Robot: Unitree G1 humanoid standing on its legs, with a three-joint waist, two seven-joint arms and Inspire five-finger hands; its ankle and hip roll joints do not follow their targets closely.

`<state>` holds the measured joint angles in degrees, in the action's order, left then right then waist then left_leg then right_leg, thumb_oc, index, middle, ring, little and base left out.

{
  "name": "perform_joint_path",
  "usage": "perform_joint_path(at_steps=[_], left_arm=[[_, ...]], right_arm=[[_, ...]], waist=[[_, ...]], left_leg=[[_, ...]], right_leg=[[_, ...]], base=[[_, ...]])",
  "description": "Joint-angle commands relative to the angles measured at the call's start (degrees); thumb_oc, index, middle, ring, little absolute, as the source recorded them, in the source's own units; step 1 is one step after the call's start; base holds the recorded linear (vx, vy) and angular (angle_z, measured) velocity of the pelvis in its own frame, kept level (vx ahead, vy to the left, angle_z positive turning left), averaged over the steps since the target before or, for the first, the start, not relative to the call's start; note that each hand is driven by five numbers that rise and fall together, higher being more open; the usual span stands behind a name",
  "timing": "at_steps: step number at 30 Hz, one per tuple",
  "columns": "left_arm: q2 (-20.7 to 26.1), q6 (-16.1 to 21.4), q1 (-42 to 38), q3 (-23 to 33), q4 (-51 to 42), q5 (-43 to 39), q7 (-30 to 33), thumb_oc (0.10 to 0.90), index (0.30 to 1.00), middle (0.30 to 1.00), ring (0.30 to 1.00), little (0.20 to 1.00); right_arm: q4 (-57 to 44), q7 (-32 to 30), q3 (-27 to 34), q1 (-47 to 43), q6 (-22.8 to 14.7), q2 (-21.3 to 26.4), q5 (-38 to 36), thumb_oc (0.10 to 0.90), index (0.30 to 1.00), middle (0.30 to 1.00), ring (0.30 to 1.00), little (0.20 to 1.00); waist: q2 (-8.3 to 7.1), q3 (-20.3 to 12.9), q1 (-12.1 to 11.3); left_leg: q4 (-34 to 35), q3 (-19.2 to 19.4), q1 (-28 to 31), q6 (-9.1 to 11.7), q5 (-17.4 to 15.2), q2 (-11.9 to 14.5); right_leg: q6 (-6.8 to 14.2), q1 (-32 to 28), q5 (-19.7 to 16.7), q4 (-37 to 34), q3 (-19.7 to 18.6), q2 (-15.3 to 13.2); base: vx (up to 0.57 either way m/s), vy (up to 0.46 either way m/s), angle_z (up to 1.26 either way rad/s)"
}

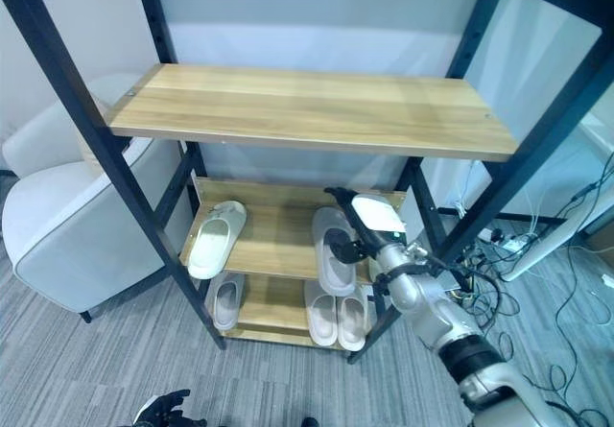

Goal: Arrange the slippers neatly on the shoe rack.

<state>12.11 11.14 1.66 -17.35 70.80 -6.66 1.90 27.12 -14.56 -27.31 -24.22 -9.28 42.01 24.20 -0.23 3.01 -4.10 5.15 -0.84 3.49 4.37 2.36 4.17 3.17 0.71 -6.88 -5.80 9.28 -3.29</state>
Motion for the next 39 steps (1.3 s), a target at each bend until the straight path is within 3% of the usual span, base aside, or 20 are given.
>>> perform_joint_path(at_steps=[1,15,16,18,19,30,39], left_arm=[[-3.96,0.89,0.02,-5.15,3.74,1.68,-1.03,0.800,0.900,0.900,0.900,0.900],[-3.91,0.92,0.33,-6.13,3.08,0.11,0.02,0.800,0.900,0.900,0.900,0.900],[-3.87,0.97,0.38,-6.34,2.98,0.05,0.13,0.800,0.900,0.900,0.900,0.900],[-3.75,1.08,0.33,-6.63,2.76,-0.48,0.37,0.800,0.900,0.900,0.900,0.900],[-3.75,1.08,0.33,-6.60,2.75,-0.49,0.37,0.800,0.900,0.900,0.900,0.900],[-3.89,0.86,0.18,-6.30,3.01,-1.42,0.93,0.800,0.900,0.900,0.900,0.900],[-4.22,0.54,0.28,-2.90,3.83,-0.20,0.36,0.800,0.900,0.900,0.900,0.900]], right_arm=[[-1.12,-4.49,2.78,-9.71,-0.79,0.68,-0.34,0.800,0.900,0.900,0.900,0.900],[14.06,-6.34,-3.18,-18.29,2.30,-3.29,0.91,0.800,0.900,0.900,0.900,0.900],[14.99,-6.39,-3.49,-18.94,2.42,-3.40,0.88,0.778,0.867,0.867,0.867,0.867],[19.18,-6.61,-4.75,-20.78,2.80,-4.73,0.47,0.439,0.359,0.359,0.359,0.359],[19.27,-6.64,-4.80,-20.86,2.76,-4.77,0.46,0.400,0.300,0.300,0.300,0.300],[19.92,-6.19,-6.06,-22.16,2.69,-5.68,-0.92,0.400,0.300,0.300,0.300,0.300],[-5.47,-6.53,5.23,-7.83,-0.26,-2.04,-1.27,0.400,0.300,0.300,0.300,0.300]], waist=[[-2.20,0.20,-1.21],[-2.47,1.02,-2.73],[-2.50,1.04,-2.81],[-2.54,0.95,-3.18],[-2.54,0.96,-3.15],[-2.55,0.67,-2.96],[-1.92,0.45,-0.82]], left_leg=[[-0.15,-1.30,-2.36,-1.49,-3.12,-2.56],[-0.15,-2.10,-3.64,-1.28,-2.59,-2.67],[-0.15,-2.15,-3.63,-1.27,-2.57,-2.67],[-0.15,-2.33,-3.60,-1.21,-2.60,-2.71],[-0.15,-2.34,-3.59,-1.20,-2.60,-2.71],[-0.15,-2.54,-3.26,-1.14,-2.78,-2.80],[-0.15,-1.70,-2.35,-1.34,-3.29,-2.53]], right_leg=[[4.45,-2.63,6.79,0.80,0.08,-2.73],[4.26,-2.10,7.00,0.80,0.72,-2.70],[4.23,-2.11,7.03,0.80,0.80,-2.71],[4.21,-2.22,7.12,0.80,0.99,-2.74],[4.21,-2.22,7.13,0.80,1.00,-2.74],[4.12,-2.69,7.29,0.80,1.33,-2.78],[4.16,-3.06,7.41,0.80,0.59,-2.82]], base=[[0.00,0.007,0.08],[0.01,0.004,0.05],[0.00,0.000,0.00],[0.01,0.000,0.02],[0.00,0.000,0.00],[0.00,0.000,0.00],[0.00,-0.001,-0.01]])
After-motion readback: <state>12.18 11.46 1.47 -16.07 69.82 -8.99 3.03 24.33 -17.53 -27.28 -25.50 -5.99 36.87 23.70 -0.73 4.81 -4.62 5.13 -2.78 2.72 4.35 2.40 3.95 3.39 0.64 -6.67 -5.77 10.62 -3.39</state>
